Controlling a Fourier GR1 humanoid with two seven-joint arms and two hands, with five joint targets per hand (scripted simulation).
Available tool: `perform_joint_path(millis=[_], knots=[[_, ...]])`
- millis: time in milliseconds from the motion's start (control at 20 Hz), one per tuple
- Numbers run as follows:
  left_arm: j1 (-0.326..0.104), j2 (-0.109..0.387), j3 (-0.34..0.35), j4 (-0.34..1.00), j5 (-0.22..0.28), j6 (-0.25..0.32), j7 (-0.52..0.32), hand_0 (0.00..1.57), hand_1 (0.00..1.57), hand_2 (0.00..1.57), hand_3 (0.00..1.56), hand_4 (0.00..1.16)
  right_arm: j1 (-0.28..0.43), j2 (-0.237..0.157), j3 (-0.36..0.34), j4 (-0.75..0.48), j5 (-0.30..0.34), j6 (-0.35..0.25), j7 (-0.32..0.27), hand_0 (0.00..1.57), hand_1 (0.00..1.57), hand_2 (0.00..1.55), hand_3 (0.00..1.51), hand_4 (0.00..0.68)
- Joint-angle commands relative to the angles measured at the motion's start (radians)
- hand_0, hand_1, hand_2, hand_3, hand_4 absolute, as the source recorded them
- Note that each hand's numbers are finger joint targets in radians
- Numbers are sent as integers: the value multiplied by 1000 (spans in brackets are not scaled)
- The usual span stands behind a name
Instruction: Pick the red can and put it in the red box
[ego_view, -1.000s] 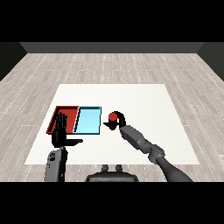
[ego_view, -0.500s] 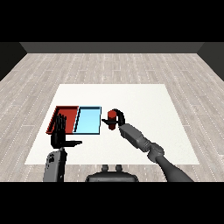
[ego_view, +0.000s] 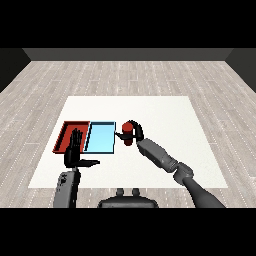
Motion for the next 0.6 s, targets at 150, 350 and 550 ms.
perform_joint_path(millis=[150, 350, 550], knots=[[11, -34, -83, -66, 2, -10, 111, 0, 0, 0, 0, 0, 71, -159, 23, -344, 107, -139, 63, 1522, 1522, 1454, 1383, 571], [20, -48, -175, -170, -20, 1, 254, 0, 0, 0, 0, 0, 126, -284, 13, -533, 138, -170, 111, 1519, 1519, 1466, 1398, 568], [9, -48, -223, -166, -30, 37, 262, 0, 0, 0, 0, 0, 170, -337, -24, -646, 213, -179, 192, 1519, 1519, 1466, 1398, 568]])
